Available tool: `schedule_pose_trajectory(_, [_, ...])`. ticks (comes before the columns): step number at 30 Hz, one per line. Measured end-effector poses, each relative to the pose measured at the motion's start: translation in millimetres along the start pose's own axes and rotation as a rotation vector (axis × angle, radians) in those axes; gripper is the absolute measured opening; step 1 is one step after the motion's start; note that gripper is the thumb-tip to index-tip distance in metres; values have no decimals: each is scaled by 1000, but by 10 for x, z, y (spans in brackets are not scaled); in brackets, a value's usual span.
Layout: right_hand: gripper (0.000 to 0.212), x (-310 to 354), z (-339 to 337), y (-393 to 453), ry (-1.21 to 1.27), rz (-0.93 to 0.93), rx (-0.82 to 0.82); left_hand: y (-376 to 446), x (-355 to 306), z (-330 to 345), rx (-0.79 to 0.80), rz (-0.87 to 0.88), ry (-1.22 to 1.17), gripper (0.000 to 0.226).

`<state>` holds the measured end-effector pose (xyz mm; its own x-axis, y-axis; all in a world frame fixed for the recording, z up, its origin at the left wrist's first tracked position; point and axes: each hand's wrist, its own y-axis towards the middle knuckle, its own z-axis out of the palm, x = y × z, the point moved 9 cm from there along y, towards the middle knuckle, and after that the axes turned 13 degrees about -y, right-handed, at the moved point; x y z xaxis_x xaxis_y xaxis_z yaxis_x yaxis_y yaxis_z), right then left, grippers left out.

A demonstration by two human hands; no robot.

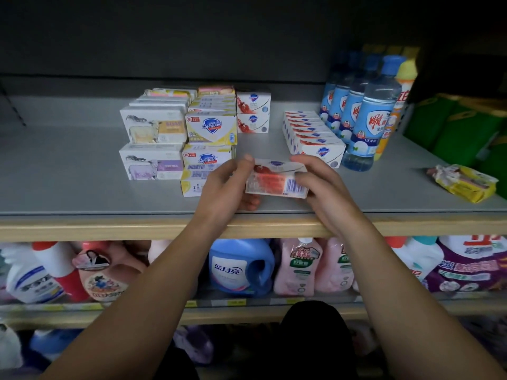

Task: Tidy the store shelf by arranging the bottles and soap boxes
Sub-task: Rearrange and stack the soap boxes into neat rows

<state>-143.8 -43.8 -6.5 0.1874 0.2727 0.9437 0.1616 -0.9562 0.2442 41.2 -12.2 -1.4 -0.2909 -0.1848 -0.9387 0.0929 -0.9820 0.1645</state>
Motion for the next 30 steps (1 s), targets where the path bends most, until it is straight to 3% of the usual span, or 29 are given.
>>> schedule_pose_trajectory(5, [65, 57, 9, -8, -118, -106, 17, 17, 8, 34, 38, 65, 69, 17])
schedule_pose_trajectory(8, [61, 29, -13, 2, -119, -94, -32, -14, -21, 21, 58, 114, 71, 13])
schedule_pose_trajectory(13, [27, 68, -13, -1, -129, -116, -77, -82, -138, 10, 96, 212, 3, 26])
schedule_pose_trajectory(15, [23, 140, 24, -31, -137, -145, -61, -97, -195, 1, 94, 255, -4, 31])
schedule_pose_trajectory(23, [35, 159, 8, -55, -102, -213, -7, -98, -215, -8, 95, 292, -6, 19])
schedule_pose_trajectory(30, [48, 196, 122, -92, -194, -221, 69, -121, -263, 7, 197, 378, -11, 39])
